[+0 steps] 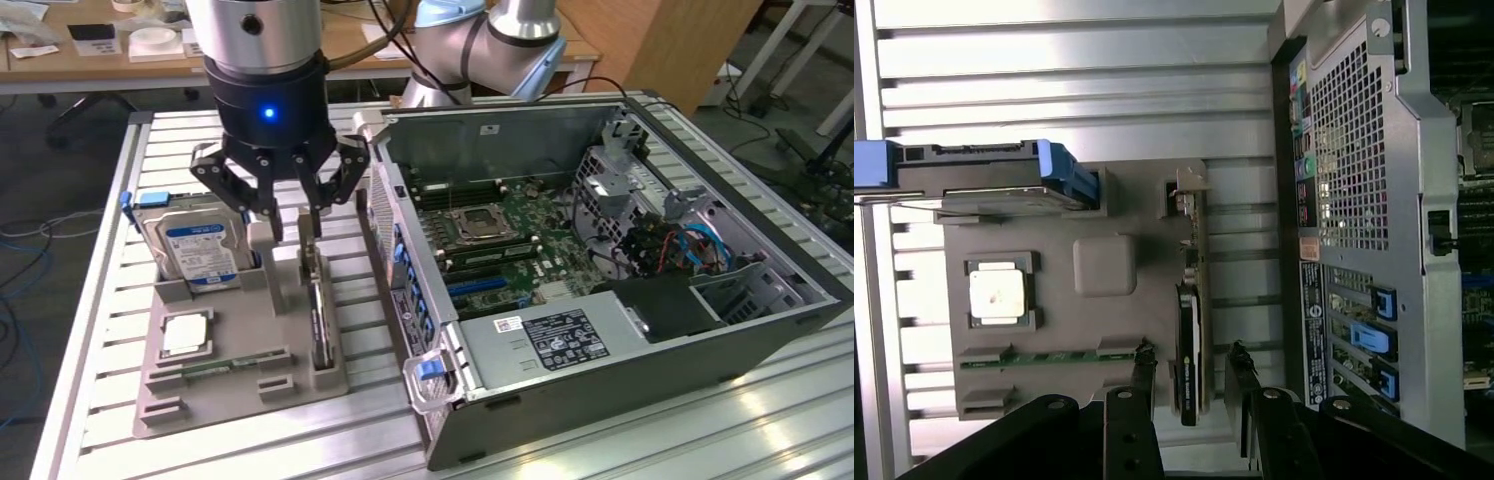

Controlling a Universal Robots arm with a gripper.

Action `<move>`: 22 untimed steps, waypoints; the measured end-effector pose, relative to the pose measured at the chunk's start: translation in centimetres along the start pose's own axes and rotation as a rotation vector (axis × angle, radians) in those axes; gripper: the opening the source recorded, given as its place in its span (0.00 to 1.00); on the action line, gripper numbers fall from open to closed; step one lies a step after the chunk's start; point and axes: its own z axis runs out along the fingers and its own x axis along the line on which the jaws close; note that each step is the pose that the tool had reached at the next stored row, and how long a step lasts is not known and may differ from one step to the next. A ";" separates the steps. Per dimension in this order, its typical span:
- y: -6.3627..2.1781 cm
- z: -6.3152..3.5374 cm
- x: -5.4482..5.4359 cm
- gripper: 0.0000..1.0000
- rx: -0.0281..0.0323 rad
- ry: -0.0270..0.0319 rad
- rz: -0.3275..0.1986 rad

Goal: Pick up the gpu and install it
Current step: 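Pick up the gpu and move the gpu toward the slot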

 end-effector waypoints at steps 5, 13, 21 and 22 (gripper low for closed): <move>-0.01 0.17 0.0 0.42 0.0002 0.0001 0.000; -0.01 0.18 0.0 0.42 0.0000 0.0000 0.000; -0.04 0.77 0.0 0.42 0.0000 0.0000 0.000; -0.04 0.88 0.0 0.42 0.0000 0.0000 0.000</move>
